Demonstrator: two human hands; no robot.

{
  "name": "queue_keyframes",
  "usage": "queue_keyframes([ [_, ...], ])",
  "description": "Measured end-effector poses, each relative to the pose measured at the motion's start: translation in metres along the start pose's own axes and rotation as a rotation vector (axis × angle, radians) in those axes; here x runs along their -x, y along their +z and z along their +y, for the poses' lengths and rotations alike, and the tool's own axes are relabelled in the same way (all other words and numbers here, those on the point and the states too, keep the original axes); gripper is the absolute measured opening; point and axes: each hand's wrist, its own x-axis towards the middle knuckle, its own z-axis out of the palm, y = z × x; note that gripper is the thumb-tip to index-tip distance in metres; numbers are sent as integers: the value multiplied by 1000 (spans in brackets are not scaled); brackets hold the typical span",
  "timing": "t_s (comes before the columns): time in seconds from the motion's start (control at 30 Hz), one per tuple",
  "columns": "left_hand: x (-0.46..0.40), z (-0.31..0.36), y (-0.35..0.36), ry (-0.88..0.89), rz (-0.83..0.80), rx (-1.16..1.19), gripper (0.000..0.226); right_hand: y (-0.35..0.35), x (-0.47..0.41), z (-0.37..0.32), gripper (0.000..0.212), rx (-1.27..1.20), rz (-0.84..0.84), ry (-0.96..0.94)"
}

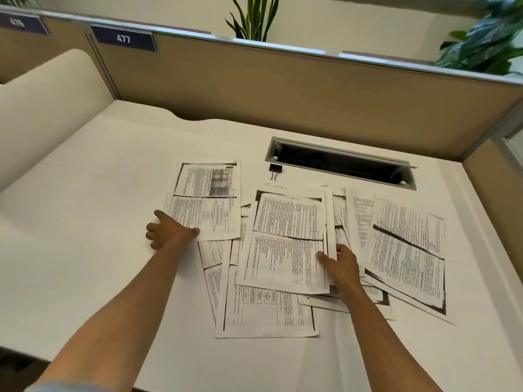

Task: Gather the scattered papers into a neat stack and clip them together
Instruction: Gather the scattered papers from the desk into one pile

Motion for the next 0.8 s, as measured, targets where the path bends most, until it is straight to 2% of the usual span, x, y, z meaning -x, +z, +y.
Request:
queue_keyframes([
  [0.2, 22, 9, 10, 78, -95, 7, 114, 3, -2, 6, 52, 95, 23, -23],
  [0.33, 37, 15, 16, 144, -109, -23, 114, 4, -3, 7, 53, 128, 43, -46],
  [0.5, 49, 21, 20, 172, -117, -6, 102, 5, -2, 7, 55, 164, 70, -53],
  [0.67, 61, 20, 26, 212, -25, -140, 109, 5, 1, 7, 54, 169, 74, -70],
  [0.8, 65, 26, 28, 179, -50, -57, 111, 5, 1, 7, 54, 177, 81, -77],
])
